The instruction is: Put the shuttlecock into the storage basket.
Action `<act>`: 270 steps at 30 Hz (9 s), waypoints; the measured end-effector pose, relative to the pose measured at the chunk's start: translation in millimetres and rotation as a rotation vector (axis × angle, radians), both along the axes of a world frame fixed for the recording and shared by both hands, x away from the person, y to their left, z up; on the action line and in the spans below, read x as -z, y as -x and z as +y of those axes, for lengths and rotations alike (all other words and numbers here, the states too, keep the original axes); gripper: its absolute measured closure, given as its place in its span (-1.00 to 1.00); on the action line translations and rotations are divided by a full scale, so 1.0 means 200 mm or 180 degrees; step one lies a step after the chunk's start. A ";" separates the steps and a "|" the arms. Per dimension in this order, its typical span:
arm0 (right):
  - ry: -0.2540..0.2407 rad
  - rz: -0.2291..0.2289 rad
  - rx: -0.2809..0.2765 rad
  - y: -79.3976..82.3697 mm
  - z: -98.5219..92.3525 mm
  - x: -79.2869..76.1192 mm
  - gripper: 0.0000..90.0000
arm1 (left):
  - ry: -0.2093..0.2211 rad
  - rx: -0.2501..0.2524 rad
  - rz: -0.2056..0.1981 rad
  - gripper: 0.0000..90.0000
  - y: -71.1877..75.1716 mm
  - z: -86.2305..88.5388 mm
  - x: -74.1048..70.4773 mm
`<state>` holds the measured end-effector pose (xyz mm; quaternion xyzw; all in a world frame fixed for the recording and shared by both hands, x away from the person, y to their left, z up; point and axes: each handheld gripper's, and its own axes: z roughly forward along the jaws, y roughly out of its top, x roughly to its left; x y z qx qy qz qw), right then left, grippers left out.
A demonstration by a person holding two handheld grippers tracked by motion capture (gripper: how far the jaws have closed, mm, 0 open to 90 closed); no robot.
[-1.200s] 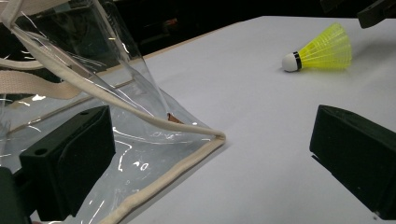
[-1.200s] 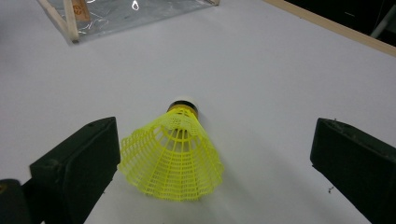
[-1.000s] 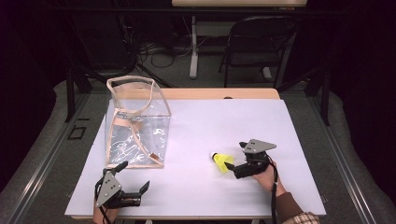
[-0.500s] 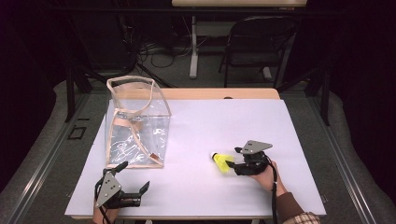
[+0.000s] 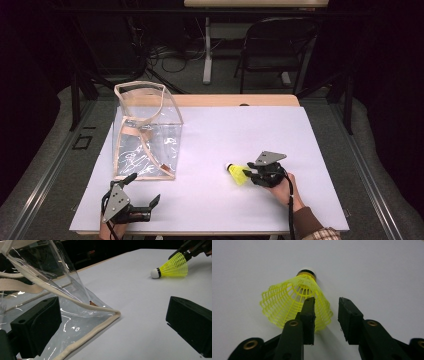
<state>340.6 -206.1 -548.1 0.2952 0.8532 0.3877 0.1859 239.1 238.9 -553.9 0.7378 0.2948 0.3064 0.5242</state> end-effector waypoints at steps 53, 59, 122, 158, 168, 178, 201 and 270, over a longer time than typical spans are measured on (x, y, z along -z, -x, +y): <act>-0.0060 -0.0074 -0.0035 0.04 -0.04 -0.13 1.00 | -0.0014 -0.0009 0.0005 -1.00 -0.01 0.00 0.00; -0.0072 -0.0083 -0.0044 0.05 -0.05 -0.18 1.00 | -0.0017 -0.0007 0.0006 -1.00 -0.01 0.00 0.00; -0.0118 -0.0406 -0.0151 -0.02 0.03 -0.56 1.00 | -0.0027 0.0003 0.0009 -1.00 -0.01 -0.01 0.00; -0.0153 -0.0462 -0.0174 -0.11 0.12 -0.61 1.00 | -0.0034 0.0007 0.0008 -1.00 -0.01 -0.01 0.00; -0.0182 -0.0481 -0.0171 -0.13 0.14 -0.62 1.00 | -0.0023 0.0005 0.0007 -1.00 -0.01 -0.01 0.00; -0.0206 -0.0490 -0.0168 -0.16 0.17 -0.62 1.00 | -0.0021 0.0003 0.0016 -0.99 -0.01 0.00 0.00; -0.0247 -0.0540 -0.0190 -0.22 0.25 -0.67 1.00 | -0.0005 0.0036 0.0018 -0.99 -0.03 0.00 0.01; -0.0338 -0.0626 -0.0272 -0.33 0.45 -0.81 1.00 | -0.0025 0.0001 0.0012 -0.99 0.00 0.00 0.00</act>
